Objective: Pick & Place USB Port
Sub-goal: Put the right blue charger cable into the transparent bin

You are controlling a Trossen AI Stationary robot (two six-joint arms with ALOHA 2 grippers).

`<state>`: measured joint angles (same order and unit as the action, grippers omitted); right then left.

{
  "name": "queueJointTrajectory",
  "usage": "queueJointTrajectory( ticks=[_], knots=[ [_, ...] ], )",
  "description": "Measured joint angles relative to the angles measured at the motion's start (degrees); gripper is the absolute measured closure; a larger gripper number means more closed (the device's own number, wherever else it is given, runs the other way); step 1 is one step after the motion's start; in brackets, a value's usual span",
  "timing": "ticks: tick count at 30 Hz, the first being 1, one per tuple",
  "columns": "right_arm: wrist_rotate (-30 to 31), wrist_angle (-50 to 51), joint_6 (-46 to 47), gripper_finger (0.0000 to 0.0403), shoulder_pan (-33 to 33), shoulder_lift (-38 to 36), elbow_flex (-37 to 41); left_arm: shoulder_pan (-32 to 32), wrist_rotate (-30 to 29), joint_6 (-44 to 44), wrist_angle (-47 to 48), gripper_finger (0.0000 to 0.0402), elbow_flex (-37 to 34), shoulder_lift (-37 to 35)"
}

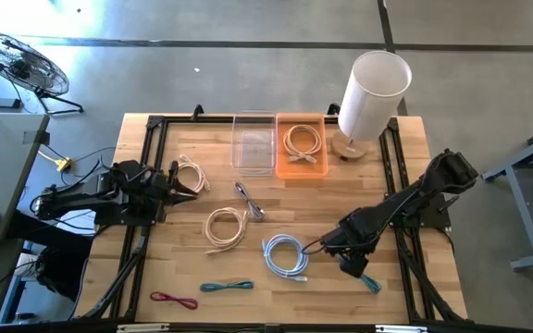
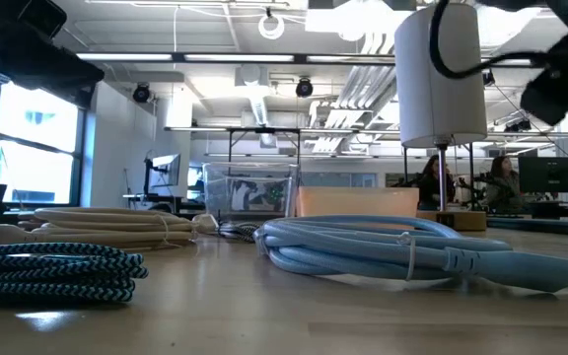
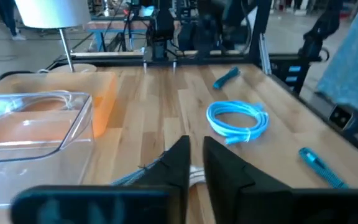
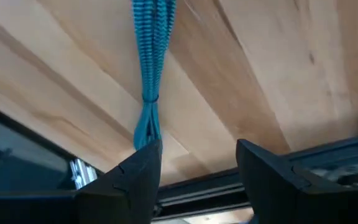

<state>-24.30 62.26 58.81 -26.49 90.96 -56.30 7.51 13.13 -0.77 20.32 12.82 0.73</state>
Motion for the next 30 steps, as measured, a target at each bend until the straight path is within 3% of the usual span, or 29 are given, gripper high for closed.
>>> queueJointTrajectory(
  ticks=[6,10,14,19,25,30],
  knots=[
    [-0.1,-12.0,2.5,0.0203,0.2,0.0,3.4,0.0,-0.4,1.9,0.0,0.0270,0.0,0.0],
    [2.8,-17.5,4.4,0.0203,-0.4,0.0,5.2,0.0,-0.4,2.7,0.0,0.0244,0.0,0.0],
    [5.3,-20.9,5.5,0.0203,-1.1,0.0,7.1,0.0,-0.4,2.7,0.0,0.0239,0.0,0.0],
    [5.6,-22.3,8.3,0.0203,-1.1,0.0,9.7,0.0,-0.3,2.7,0.0,0.0239,0.0,0.0],
    [3.8,-33.3,11.0,0.0203,-1.9,-0.2,14.1,0.0,0.3,2.8,0.0,0.0239,0.0,0.0],
    [5.5,-34.5,12.9,0.0203,-3.9,-0.3,14.7,0.0,0.3,2.7,0.0,0.0239,0.0,0.0]
  ],
)
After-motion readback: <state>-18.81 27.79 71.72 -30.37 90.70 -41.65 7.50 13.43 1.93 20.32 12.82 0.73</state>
